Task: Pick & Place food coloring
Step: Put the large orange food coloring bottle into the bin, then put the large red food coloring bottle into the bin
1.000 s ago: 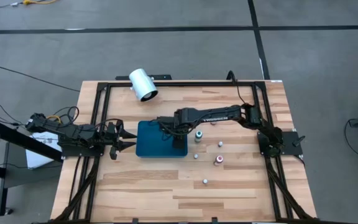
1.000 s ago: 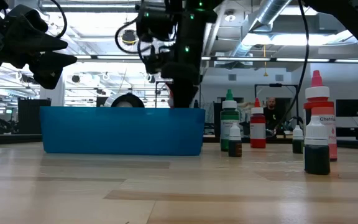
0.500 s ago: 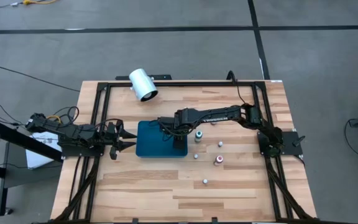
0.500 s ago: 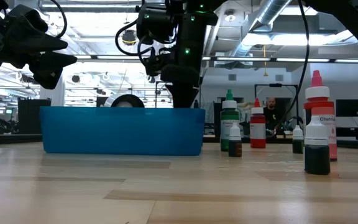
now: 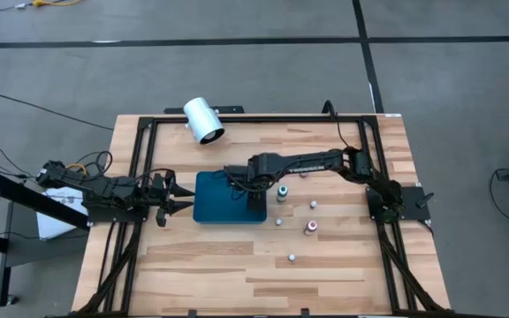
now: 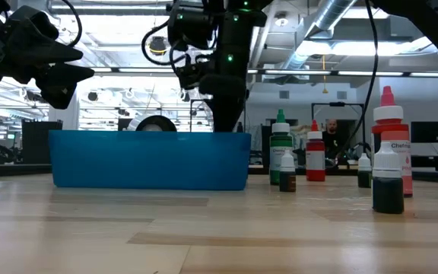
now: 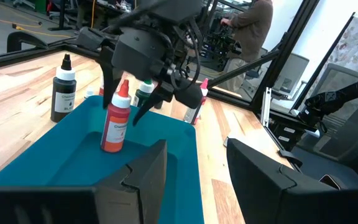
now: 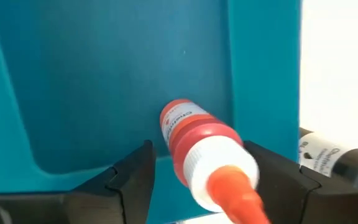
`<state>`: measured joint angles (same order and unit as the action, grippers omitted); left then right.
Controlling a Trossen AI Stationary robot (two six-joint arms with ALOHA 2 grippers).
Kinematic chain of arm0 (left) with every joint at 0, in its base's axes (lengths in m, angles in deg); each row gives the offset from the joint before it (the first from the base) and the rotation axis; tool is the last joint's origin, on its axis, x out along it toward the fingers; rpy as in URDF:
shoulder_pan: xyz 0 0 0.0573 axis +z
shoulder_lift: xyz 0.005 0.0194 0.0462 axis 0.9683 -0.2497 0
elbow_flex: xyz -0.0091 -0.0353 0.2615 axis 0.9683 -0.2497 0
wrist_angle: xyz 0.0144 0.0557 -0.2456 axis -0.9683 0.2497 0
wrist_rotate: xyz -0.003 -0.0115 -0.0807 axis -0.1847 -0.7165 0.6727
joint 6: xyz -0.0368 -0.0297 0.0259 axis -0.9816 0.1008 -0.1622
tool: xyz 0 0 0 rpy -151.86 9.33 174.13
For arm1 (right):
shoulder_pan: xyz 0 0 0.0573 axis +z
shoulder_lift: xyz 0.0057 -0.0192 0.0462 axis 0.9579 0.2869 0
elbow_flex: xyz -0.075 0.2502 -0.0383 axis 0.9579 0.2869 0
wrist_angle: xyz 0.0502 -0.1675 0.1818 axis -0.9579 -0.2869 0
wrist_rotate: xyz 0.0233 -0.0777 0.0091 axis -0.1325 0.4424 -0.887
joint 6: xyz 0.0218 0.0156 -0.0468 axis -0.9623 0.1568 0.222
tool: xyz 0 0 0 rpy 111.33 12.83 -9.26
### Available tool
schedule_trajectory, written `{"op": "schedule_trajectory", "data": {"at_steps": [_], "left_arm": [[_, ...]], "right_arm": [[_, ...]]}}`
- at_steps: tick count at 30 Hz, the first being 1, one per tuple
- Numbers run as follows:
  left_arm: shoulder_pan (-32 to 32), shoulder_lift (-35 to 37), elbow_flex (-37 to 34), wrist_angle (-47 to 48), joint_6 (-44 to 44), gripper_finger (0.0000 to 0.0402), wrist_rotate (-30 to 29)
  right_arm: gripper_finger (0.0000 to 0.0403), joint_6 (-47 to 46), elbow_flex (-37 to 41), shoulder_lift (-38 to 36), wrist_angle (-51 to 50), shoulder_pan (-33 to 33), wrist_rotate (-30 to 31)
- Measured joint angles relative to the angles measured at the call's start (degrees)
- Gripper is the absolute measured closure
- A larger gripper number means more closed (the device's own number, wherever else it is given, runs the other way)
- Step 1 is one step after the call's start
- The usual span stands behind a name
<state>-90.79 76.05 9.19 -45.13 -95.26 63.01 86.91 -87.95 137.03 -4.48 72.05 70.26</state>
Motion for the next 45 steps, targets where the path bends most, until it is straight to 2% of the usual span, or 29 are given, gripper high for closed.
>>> {"op": "schedule_trajectory", "data": {"at_steps": [22, 32, 42, 45], "left_arm": [[0.00, 0.02, 0.00, 0.00, -0.01, 0.0242, -0.02], [0.02, 0.01, -0.01, -0.02, -0.02, 0.0242, -0.02], [0.02, 0.02, -0.01, -0.07, -0.57, 0.0242, -0.02], [0.01, 0.02, -0.01, -0.07, -0.60, 0.0242, -0.02]], "right_arm": [[0.0178, 0.37, -11.98, -0.02, -16.14, 0.01, 0.04], [0.0178, 0.38, -22.97, -0.07, -25.71, 0.02, 0.13], [0.0178, 4.68, -22.80, -4.22, -25.60, -0.61, 1.74], [0.0178, 1.75, -22.76, -4.97, -25.53, -1.70, 1.73]]}}
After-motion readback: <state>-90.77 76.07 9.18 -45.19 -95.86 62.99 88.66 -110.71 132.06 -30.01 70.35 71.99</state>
